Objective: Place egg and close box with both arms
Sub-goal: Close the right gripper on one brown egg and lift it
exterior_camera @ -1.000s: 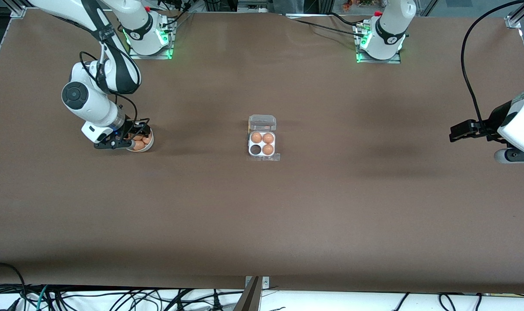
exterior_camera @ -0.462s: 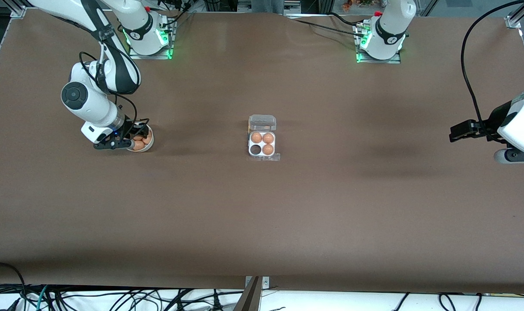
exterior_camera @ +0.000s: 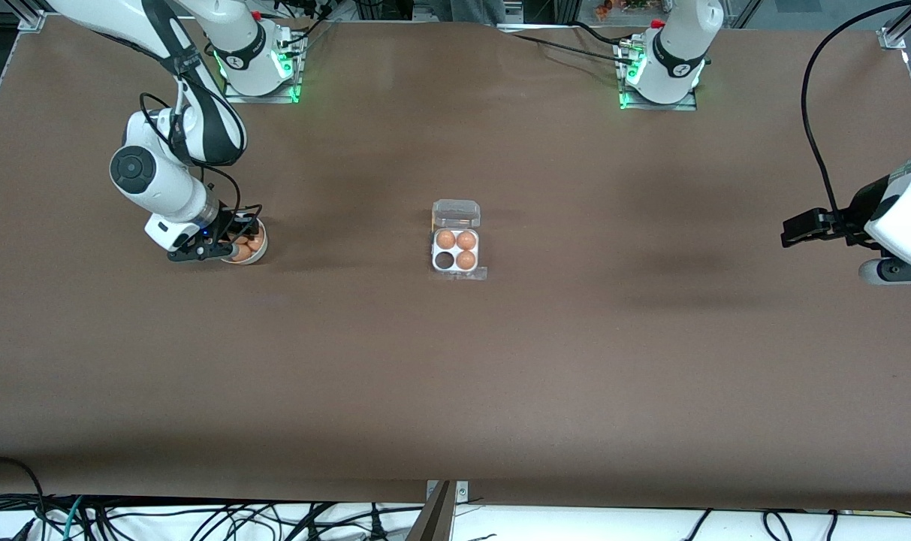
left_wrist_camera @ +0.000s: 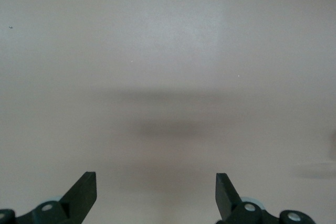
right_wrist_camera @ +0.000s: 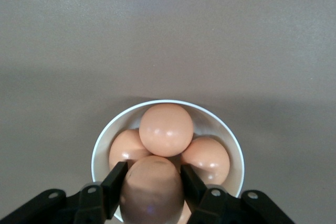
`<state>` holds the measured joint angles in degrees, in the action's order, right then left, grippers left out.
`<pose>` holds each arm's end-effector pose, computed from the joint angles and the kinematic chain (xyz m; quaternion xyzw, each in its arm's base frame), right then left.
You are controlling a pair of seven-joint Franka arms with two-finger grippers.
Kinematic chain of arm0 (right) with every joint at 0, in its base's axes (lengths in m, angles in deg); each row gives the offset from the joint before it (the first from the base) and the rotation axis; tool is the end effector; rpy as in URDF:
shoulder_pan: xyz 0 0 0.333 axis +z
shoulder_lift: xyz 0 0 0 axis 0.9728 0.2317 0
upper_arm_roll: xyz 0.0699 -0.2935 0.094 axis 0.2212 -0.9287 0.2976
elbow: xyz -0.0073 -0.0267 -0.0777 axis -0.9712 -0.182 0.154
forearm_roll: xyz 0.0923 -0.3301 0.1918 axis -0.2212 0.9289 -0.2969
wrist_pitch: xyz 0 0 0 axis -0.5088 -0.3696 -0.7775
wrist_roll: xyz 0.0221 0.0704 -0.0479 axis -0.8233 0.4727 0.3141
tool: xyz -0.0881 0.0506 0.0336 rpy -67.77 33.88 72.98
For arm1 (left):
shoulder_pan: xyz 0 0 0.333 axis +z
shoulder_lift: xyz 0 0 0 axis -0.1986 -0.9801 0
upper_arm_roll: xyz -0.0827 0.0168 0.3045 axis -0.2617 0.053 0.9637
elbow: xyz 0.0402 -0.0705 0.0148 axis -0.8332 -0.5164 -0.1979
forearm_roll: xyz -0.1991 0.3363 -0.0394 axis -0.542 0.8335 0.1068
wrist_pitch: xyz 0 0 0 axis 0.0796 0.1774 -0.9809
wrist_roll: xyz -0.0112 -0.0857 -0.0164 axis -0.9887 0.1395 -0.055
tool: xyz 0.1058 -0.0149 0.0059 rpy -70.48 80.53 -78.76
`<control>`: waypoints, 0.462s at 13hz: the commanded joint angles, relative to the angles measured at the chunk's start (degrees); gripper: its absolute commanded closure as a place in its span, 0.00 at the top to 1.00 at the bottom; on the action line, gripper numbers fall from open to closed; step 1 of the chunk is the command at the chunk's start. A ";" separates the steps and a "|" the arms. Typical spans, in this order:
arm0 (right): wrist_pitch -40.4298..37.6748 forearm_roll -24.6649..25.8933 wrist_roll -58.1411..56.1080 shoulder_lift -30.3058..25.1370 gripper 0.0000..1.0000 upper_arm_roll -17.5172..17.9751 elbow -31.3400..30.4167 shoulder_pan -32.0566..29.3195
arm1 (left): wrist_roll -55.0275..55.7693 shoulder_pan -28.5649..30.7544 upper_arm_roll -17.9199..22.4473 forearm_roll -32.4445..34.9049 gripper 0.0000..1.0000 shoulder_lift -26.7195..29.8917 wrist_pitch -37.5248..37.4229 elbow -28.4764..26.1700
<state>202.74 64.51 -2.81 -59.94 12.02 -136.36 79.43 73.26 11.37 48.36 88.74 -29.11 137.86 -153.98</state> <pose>0.4949 0.0490 0.2222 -0.9968 -0.0697 0.0395 0.0005 0.6195 0.0059 0.5576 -0.9980 -0.0295 0.0545 0.0095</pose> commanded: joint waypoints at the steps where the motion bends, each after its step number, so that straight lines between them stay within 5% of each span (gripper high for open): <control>1: 0.06 0.42 -1.90 0.96 0.32 0.08 -0.18 -0.55 | 0.11 0.18 -0.02 -0.72 1.00 -0.35 -0.76 1.14; 6: -0.11 0.33 -4.09 0.96 0.15 -0.01 0.79 -0.90 | 0.11 -0.09 -0.02 -0.64 1.00 -0.35 -0.76 1.14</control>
<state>202.74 64.51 -4.77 -59.92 12.00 -136.34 79.38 73.26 11.33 48.34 88.74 -29.11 137.86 -153.97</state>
